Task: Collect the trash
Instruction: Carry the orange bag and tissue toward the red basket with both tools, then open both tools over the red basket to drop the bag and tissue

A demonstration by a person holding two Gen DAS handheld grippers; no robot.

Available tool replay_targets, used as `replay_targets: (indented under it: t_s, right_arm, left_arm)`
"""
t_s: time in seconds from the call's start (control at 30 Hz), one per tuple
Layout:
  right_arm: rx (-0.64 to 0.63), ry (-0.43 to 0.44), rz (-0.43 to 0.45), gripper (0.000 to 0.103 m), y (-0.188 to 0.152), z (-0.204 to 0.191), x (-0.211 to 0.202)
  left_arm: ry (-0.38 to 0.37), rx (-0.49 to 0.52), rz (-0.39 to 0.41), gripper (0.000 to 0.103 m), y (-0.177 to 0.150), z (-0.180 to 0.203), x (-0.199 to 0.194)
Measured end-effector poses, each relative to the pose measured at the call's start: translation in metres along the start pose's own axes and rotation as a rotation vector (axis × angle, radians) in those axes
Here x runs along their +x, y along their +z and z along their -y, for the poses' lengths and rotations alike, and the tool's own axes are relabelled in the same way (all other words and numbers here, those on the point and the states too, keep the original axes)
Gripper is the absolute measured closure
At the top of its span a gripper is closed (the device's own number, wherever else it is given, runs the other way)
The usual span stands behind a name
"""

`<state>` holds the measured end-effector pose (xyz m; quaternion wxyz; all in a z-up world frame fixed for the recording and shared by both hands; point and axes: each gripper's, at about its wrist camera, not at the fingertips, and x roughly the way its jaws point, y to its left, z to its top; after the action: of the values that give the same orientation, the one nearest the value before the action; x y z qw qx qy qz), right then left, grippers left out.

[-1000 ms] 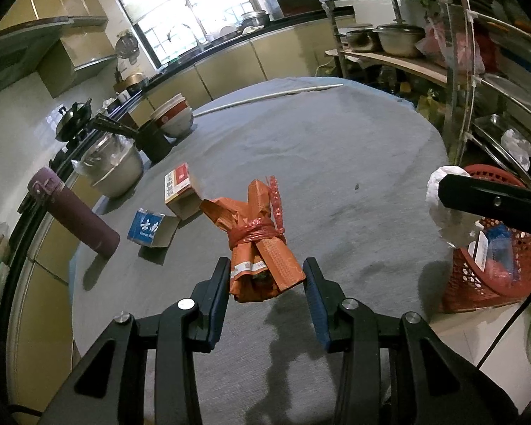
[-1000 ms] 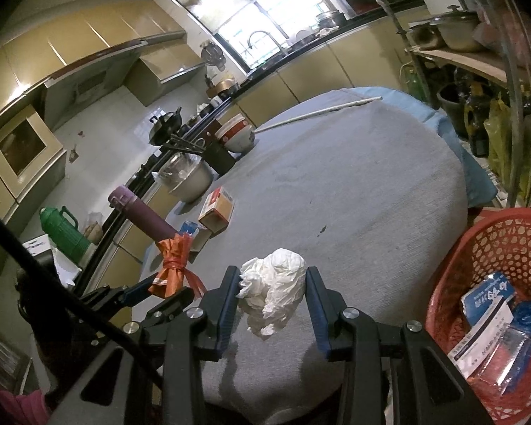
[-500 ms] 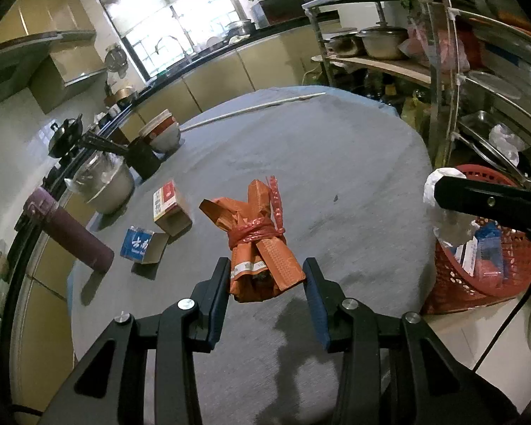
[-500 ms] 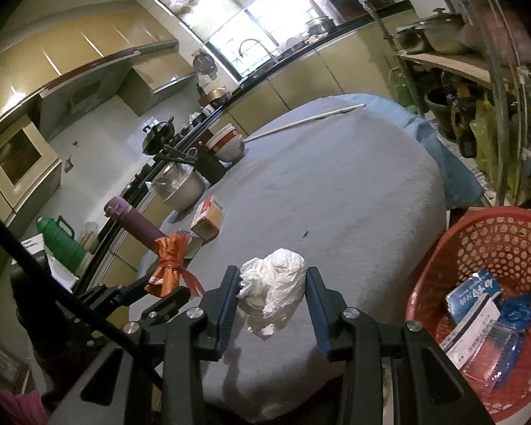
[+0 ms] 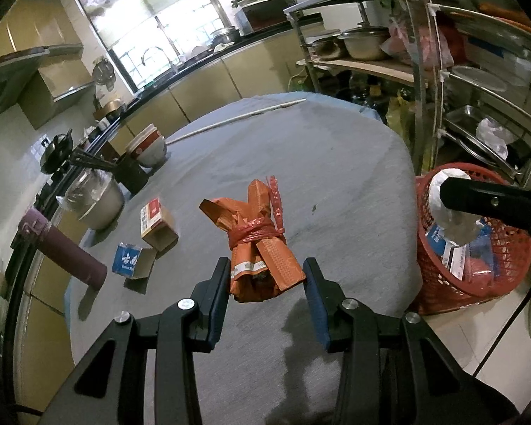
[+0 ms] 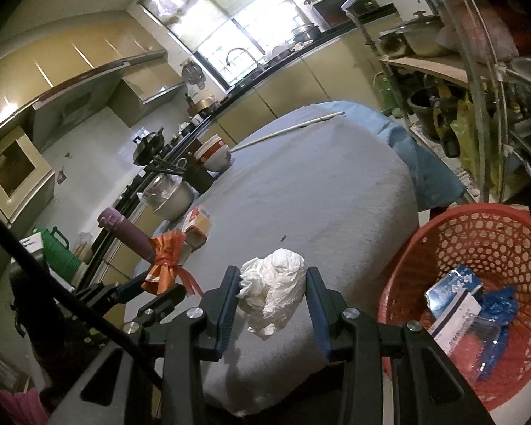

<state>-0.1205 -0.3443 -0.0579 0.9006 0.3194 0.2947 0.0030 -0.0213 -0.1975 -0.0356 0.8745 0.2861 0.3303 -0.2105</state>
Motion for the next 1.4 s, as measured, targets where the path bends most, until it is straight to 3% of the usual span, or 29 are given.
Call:
replay_targets:
  t_s: [0.87,1.4]
  right_arm:
    - [0.073,-0.085,0.058,0.062,0.000,0.041,-0.033]
    - [0.133,-0.163,0.120,0.062,0.006,0.078,-0.071]
  left_arm:
    - [-0.045,0.119,0.059,0.060,0.014,0.043,-0.012]
    - [-0.136,0.225,0.110,0.060,0.036,0.093,-0.023]
